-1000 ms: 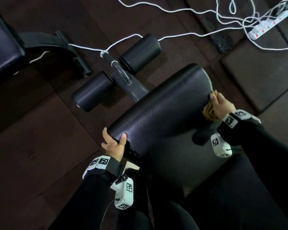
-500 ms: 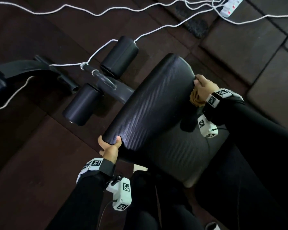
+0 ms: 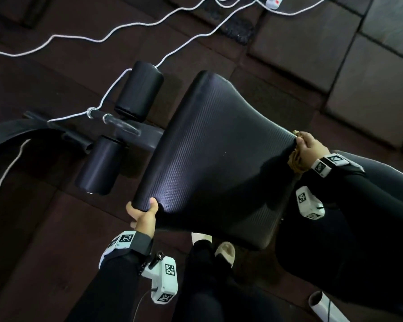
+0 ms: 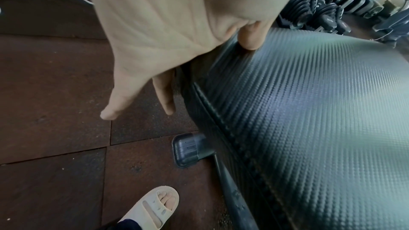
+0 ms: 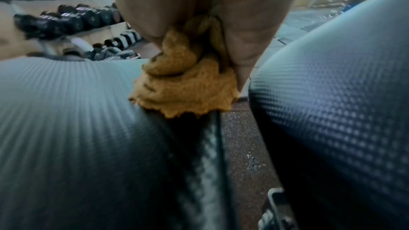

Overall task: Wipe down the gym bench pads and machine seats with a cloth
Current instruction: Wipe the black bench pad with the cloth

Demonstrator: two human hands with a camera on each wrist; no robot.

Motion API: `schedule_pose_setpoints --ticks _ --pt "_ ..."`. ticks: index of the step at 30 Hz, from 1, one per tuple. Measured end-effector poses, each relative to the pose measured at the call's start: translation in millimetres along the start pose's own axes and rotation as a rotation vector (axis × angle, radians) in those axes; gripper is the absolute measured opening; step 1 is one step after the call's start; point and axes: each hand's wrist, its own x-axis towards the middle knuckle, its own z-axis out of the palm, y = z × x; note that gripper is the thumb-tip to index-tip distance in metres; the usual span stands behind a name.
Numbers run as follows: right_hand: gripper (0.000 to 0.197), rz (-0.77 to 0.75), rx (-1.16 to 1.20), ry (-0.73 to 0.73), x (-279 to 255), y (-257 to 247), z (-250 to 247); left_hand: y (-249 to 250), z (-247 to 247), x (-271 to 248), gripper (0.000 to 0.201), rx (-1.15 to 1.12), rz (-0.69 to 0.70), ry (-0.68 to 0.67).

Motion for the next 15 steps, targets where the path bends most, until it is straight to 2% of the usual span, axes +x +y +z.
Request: schedule_pose_setpoints --ticks 3,7,10,15 --pt "0.04 0.046 0.15 0.064 -6.7 -0.7 8.4 -3.5 1.3 7.3 0.07 -0.037 0.031 0.018" --pt "0.044 0.127 0.356 0.103 -32.2 11.9 24.5 -4.3 4.3 17.0 0.086 -0.125 0.041 0.012" --pt "0.048 0.17 0.486 0.076 -74.6 24.4 50.5 -5.0 5.2 23.9 0.07 -0.158 0.039 0.011" --pt "0.05 0.155 0.588 0.088 -165.2 38.7 105.7 -5.2 5.7 28.8 0.071 -0.168 0.068 0.034"
